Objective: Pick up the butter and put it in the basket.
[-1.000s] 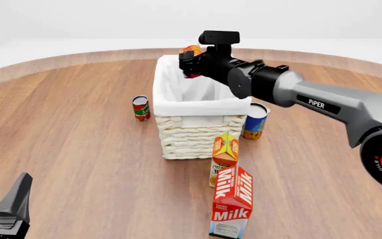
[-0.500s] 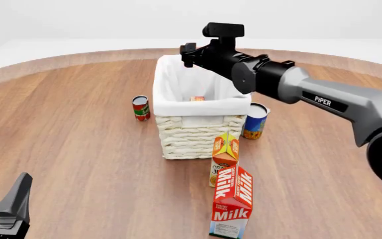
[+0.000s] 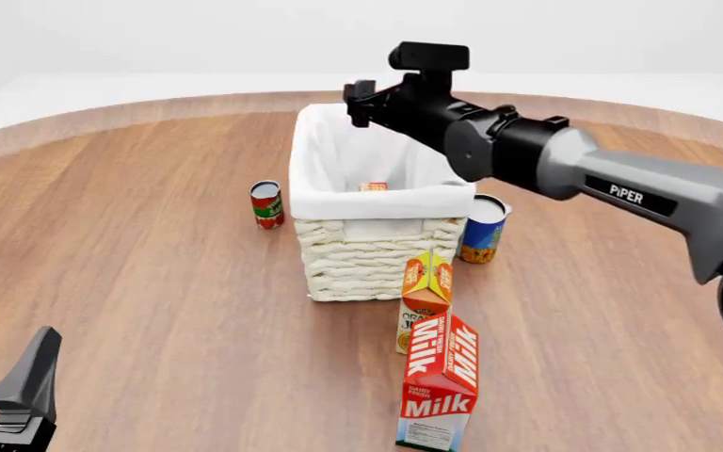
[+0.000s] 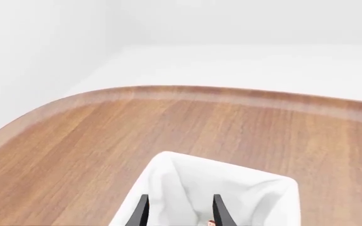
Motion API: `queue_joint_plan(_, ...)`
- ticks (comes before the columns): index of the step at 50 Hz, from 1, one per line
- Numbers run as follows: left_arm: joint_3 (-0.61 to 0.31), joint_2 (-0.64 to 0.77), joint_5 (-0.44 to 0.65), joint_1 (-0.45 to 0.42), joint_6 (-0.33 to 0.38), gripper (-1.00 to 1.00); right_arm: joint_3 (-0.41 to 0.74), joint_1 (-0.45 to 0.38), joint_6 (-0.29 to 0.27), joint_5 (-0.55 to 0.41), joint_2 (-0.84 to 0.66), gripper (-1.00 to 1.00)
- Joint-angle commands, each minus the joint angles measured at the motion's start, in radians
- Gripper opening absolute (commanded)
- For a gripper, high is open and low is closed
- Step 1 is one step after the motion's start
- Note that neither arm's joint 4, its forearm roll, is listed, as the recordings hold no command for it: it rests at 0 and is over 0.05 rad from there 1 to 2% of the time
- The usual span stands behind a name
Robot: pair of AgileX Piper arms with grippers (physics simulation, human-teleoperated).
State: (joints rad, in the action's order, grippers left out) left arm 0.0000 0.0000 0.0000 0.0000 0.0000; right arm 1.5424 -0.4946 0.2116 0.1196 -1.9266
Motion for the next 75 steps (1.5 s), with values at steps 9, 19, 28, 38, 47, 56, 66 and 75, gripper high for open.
queue_joint_plan(9, 0.0, 0.0, 0.0, 0.0, 0.0, 1.0, -0.069, -0.001, -0.017, 0.062, 0.044, 1.0)
queue_joint_plan(19, 0.0, 0.0, 0.0, 0.0, 0.0, 1.0, -0.092, -0.002, -0.043, 0.091, 0.052, 1.0)
queue_joint_plan(28, 0.0, 0.0, 0.0, 0.0, 0.0, 1.0, -0.097, -0.005, -0.041, 0.107, 0.05, 1.0)
queue_joint_plan(38, 0.0, 0.0, 0.0, 0.0, 0.0, 1.0, -0.159, -0.021, -0.071, 0.173, 0.092, 1.0)
queue_joint_plan(47, 0.0, 0.0, 0.0, 0.0, 0.0, 1.0, -0.266, -0.028, -0.127, 0.301, 0.159, 1.0)
queue_joint_plan(56, 0.0, 0.0, 0.0, 0.0, 0.0, 1.0, -0.364, -0.013, -0.171, 0.476, 0.209, 1.0)
queue_joint_plan(66, 0.0, 0.0, 0.0, 0.0, 0.0, 1.0, -0.431, -0.016, -0.14, 0.592, 0.223, 1.0)
queue_joint_plan(75, 0.0, 0.0, 0.0, 0.0, 0.0, 1.0, -0.51, -0.044, -0.102, 0.717, 0.235, 1.0)
